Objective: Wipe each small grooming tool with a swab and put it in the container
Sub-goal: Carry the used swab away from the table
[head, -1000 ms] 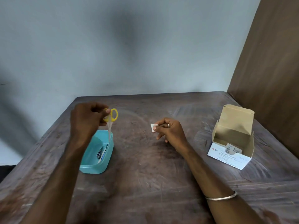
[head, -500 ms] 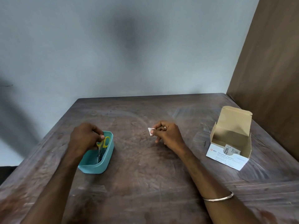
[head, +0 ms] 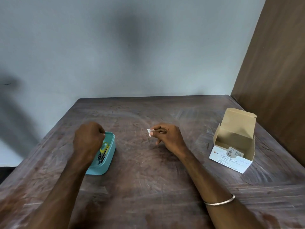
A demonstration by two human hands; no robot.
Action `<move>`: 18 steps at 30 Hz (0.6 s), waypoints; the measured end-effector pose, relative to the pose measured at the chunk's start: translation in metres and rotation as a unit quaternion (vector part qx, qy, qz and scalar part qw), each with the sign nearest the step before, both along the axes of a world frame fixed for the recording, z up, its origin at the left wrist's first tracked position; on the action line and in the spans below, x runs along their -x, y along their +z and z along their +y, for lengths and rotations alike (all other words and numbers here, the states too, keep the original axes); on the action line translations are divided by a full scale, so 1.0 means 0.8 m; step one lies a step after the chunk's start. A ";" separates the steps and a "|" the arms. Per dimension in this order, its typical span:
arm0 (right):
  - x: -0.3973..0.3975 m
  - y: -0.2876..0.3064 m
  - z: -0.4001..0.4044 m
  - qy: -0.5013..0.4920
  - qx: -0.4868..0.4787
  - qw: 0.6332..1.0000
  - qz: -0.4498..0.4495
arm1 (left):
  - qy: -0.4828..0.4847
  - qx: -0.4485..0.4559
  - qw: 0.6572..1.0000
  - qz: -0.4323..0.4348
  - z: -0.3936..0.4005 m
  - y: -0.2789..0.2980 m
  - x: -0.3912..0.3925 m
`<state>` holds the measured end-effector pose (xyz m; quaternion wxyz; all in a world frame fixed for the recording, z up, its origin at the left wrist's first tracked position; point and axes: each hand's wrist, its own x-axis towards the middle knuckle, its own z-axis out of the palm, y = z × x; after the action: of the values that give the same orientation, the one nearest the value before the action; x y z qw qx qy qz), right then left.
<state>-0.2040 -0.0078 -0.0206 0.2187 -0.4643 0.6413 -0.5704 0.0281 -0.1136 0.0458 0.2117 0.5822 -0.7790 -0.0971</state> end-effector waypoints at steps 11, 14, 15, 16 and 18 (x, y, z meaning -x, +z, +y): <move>-0.001 0.029 0.041 -0.058 0.021 0.997 0.053 | -0.146 0.024 0.984 0.096 0.084 0.026 0.089; 0.020 0.036 0.088 -0.104 0.035 0.992 0.058 | -0.179 0.013 0.977 0.112 0.118 0.030 0.119; 0.028 0.038 0.109 -0.120 0.041 0.991 0.052 | -0.200 0.008 0.973 0.115 0.135 0.031 0.131; 0.036 0.041 0.130 -0.129 0.045 0.990 0.047 | -0.220 0.003 0.968 0.120 0.151 0.031 0.143; 0.048 0.048 0.176 -0.141 0.049 0.988 0.036 | -0.261 -0.010 0.956 0.133 0.184 0.030 0.168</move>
<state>-0.2421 0.1333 0.0177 0.0899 -0.3996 0.6789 -0.6093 -0.1060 0.0338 0.0700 0.2750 0.3429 -0.8675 -0.2329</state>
